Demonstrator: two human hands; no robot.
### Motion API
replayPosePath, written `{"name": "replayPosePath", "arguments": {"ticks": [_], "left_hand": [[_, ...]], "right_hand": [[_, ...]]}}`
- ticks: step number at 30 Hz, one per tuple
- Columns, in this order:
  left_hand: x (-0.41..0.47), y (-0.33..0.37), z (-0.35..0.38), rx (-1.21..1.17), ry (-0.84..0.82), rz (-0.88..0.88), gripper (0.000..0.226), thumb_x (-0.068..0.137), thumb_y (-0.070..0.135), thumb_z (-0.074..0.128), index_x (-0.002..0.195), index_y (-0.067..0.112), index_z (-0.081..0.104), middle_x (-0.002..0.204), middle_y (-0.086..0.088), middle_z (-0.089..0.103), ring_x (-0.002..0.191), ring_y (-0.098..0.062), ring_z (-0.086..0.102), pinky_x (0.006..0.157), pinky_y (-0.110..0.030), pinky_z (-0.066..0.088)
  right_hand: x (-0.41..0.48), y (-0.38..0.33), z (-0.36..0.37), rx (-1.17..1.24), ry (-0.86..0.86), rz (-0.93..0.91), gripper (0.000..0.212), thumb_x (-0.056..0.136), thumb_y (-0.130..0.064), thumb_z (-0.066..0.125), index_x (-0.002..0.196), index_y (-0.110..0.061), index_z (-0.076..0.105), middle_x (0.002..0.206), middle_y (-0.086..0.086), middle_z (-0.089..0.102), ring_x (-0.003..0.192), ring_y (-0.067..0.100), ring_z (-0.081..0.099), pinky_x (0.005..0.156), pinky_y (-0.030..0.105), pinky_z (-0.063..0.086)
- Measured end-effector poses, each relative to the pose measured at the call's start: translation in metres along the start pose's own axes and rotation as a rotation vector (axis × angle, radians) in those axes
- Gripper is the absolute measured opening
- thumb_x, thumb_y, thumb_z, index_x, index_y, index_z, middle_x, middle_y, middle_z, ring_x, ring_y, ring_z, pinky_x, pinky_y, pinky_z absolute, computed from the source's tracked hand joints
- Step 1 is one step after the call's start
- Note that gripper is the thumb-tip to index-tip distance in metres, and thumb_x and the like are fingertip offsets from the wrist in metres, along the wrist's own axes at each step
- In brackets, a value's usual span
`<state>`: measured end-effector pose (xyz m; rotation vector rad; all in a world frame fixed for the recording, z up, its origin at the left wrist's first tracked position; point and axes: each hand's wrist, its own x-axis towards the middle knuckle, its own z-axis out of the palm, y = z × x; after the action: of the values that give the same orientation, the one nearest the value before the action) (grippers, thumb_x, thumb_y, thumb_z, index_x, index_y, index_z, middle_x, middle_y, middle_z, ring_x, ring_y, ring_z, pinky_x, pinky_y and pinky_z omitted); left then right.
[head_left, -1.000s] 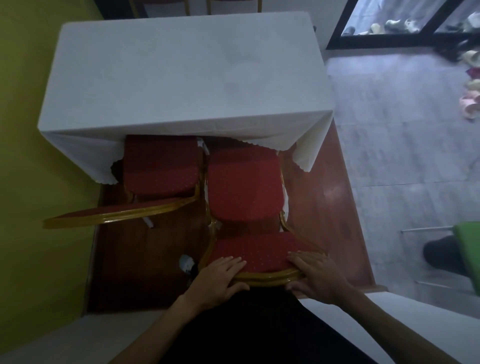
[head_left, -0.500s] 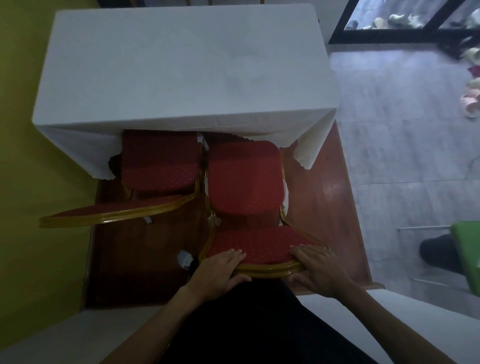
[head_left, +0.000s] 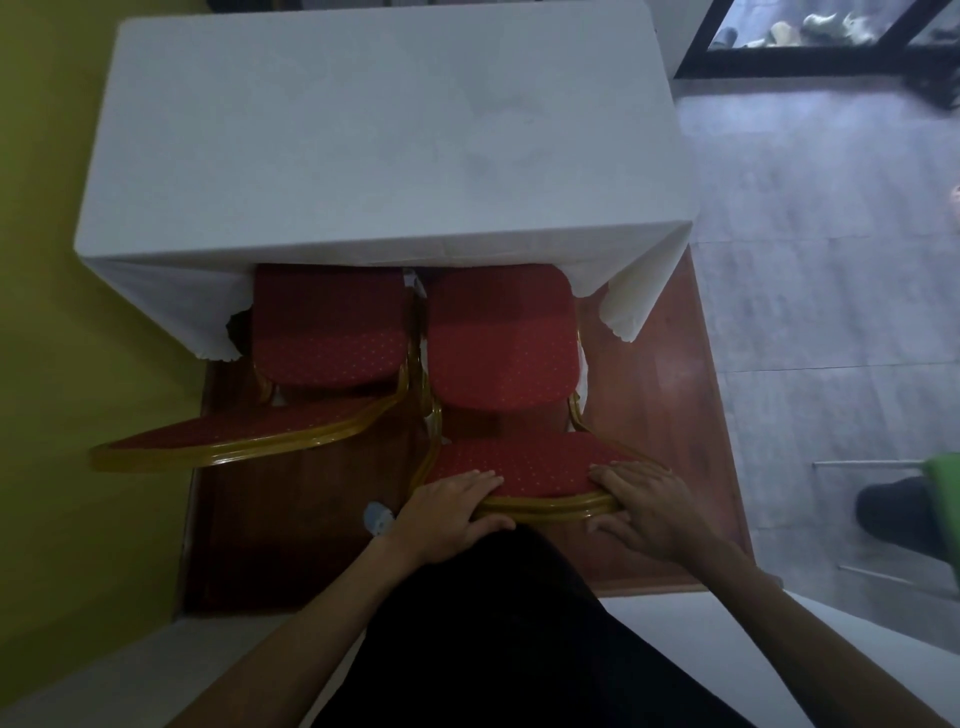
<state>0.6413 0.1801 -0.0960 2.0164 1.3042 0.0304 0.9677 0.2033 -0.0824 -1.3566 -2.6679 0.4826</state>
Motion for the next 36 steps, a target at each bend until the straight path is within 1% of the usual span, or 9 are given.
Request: {"name": "replayPosePath", "arguments": {"ticks": [4, 9, 12, 15, 21, 24, 29, 33, 36], "left_hand": [[0.018, 0.003, -0.01, 0.0, 0.012, -0.012, 0.078, 0.091, 0.077, 0.031, 0.148, 0.024, 0.042, 0.151, 0.003, 0.044, 0.139, -0.011, 0.038, 0.111, -0.032, 0.035], [0.039, 0.011, -0.017, -0.004, 0.034, -0.028, 0.084, 0.089, 0.08, 0.025, 0.147, 0.021, 0.044, 0.15, 0.001, 0.047, 0.137, -0.014, 0.041, 0.108, -0.037, 0.041], [0.047, 0.015, -0.02, -0.011, 0.046, -0.035, 0.089, 0.087, 0.083, 0.021, 0.146, 0.02, 0.046, 0.149, 0.002, 0.048, 0.137, -0.014, 0.042, 0.107, -0.036, 0.042], [0.052, 0.014, -0.022, -0.027, 0.059, -0.048, 0.088, 0.086, 0.083, 0.023, 0.145, 0.022, 0.046, 0.148, 0.003, 0.048, 0.137, -0.012, 0.042, 0.108, -0.034, 0.041], [0.063, 0.004, -0.034, -0.019, 0.047, -0.065, 0.085, 0.086, 0.083, 0.027, 0.145, 0.026, 0.046, 0.148, 0.007, 0.048, 0.135, -0.008, 0.043, 0.105, -0.03, 0.04], [0.067, -0.001, -0.042, -0.015, 0.029, -0.077, 0.083, 0.087, 0.083, 0.028, 0.146, 0.028, 0.044, 0.149, 0.007, 0.047, 0.136, -0.008, 0.042, 0.106, -0.032, 0.04], [0.072, -0.005, -0.058, 0.01, 0.02, -0.089, 0.081, 0.088, 0.081, 0.028, 0.146, 0.027, 0.044, 0.149, 0.007, 0.047, 0.135, -0.009, 0.044, 0.104, -0.032, 0.04], [0.08, -0.008, -0.068, 0.004, -0.002, -0.105, 0.082, 0.087, 0.082, 0.026, 0.146, 0.027, 0.045, 0.147, 0.007, 0.049, 0.132, -0.012, 0.048, 0.103, -0.037, 0.045], [0.083, -0.01, -0.071, 0.011, 0.006, -0.113, 0.082, 0.087, 0.083, 0.026, 0.145, 0.028, 0.045, 0.146, 0.008, 0.05, 0.131, -0.012, 0.049, 0.102, -0.039, 0.047]], "right_hand": [[0.015, 0.017, -0.007, -0.042, 0.006, 0.002, 0.076, 0.088, -0.08, 0.037, 0.115, -0.016, 0.067, 0.109, -0.001, 0.073, 0.098, 0.021, 0.07, 0.082, 0.039, 0.057], [0.028, 0.04, -0.017, -0.071, -0.019, 0.006, 0.075, 0.087, -0.082, 0.037, 0.117, -0.019, 0.066, 0.11, -0.003, 0.072, 0.099, 0.019, 0.069, 0.086, 0.037, 0.055], [0.034, 0.05, -0.02, -0.077, -0.03, 0.012, 0.075, 0.087, -0.083, 0.036, 0.118, -0.021, 0.065, 0.11, -0.005, 0.072, 0.099, 0.018, 0.069, 0.087, 0.038, 0.055], [0.039, 0.055, -0.02, -0.069, -0.029, 0.013, 0.075, 0.086, -0.083, 0.036, 0.117, -0.021, 0.065, 0.11, -0.005, 0.071, 0.1, 0.018, 0.068, 0.088, 0.038, 0.055], [0.053, 0.056, -0.02, -0.041, 0.012, 0.028, 0.074, 0.087, -0.083, 0.036, 0.112, -0.02, 0.066, 0.101, -0.007, 0.071, 0.092, 0.016, 0.068, 0.083, 0.035, 0.055], [0.062, 0.056, -0.022, -0.023, 0.038, 0.026, 0.074, 0.087, -0.083, 0.035, 0.109, -0.02, 0.066, 0.097, -0.008, 0.07, 0.089, 0.014, 0.068, 0.081, 0.034, 0.054], [0.077, 0.059, -0.021, 0.004, 0.07, 0.004, 0.074, 0.089, -0.081, 0.034, 0.11, -0.018, 0.067, 0.096, -0.007, 0.07, 0.087, 0.014, 0.068, 0.079, 0.032, 0.053], [0.087, 0.065, -0.019, 0.02, 0.07, -0.01, 0.071, 0.09, -0.08, 0.034, 0.107, -0.019, 0.066, 0.091, -0.008, 0.068, 0.081, 0.014, 0.066, 0.075, 0.03, 0.05], [0.092, 0.068, -0.02, 0.011, 0.084, -0.022, 0.069, 0.09, -0.079, 0.036, 0.106, -0.018, 0.065, 0.09, -0.008, 0.067, 0.08, 0.014, 0.065, 0.074, 0.03, 0.049]]}}
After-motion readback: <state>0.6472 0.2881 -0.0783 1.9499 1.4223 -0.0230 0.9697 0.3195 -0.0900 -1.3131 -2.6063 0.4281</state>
